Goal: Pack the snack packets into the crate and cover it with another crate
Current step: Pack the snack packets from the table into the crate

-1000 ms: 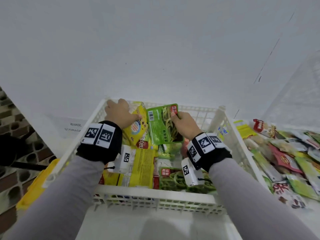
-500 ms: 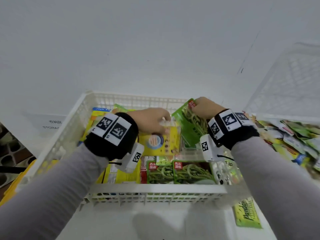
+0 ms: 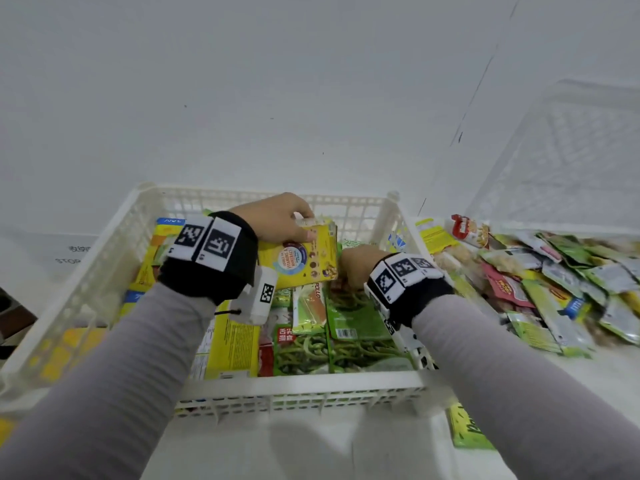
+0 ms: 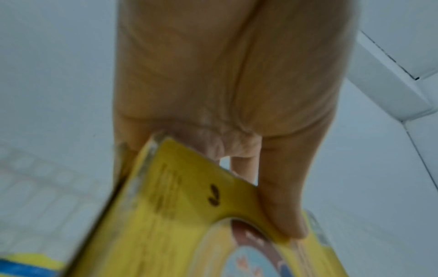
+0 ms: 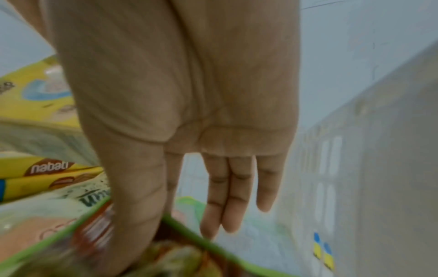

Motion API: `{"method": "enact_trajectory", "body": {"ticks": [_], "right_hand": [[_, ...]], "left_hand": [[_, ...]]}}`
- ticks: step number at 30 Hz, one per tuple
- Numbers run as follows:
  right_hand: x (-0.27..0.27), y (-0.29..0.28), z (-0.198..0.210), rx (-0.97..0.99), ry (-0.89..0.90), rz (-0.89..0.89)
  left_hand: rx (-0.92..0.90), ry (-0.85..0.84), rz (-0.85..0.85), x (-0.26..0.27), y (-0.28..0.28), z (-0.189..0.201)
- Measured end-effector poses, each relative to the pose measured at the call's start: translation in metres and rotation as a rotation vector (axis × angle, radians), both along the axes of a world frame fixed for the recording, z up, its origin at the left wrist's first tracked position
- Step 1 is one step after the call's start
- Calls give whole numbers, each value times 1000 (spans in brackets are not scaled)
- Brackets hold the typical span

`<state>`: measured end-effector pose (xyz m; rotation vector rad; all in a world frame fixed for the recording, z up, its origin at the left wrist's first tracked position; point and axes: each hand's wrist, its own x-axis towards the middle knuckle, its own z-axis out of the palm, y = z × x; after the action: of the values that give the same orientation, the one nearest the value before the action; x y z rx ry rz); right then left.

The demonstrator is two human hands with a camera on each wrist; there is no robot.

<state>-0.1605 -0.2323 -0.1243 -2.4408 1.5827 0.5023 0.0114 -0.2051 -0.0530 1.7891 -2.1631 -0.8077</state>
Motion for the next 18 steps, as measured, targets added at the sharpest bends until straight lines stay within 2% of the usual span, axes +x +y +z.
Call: {"method": "enact_trajectory", "body": {"ticks": [6, 10, 12, 14, 16, 18], "right_hand": [[-2, -3, 24, -21, -377, -175], [11, 7, 26, 137, -372, -166], [21, 8, 16, 145, -413, -206], [24, 3, 8, 154, -619, -329], [23, -3, 11, 293, -990, -597], [16, -7, 16, 441, -1236, -861]], "left_hand": [[-30, 76, 90, 5, -5, -14], [-96, 187, 261, 20, -10, -13], [-86, 291, 293, 25, -8, -11], [-65, 360, 265, 28, -5, -11], [-52, 403, 189, 30, 0, -11], [-43, 472, 108, 31, 4, -10]]}}
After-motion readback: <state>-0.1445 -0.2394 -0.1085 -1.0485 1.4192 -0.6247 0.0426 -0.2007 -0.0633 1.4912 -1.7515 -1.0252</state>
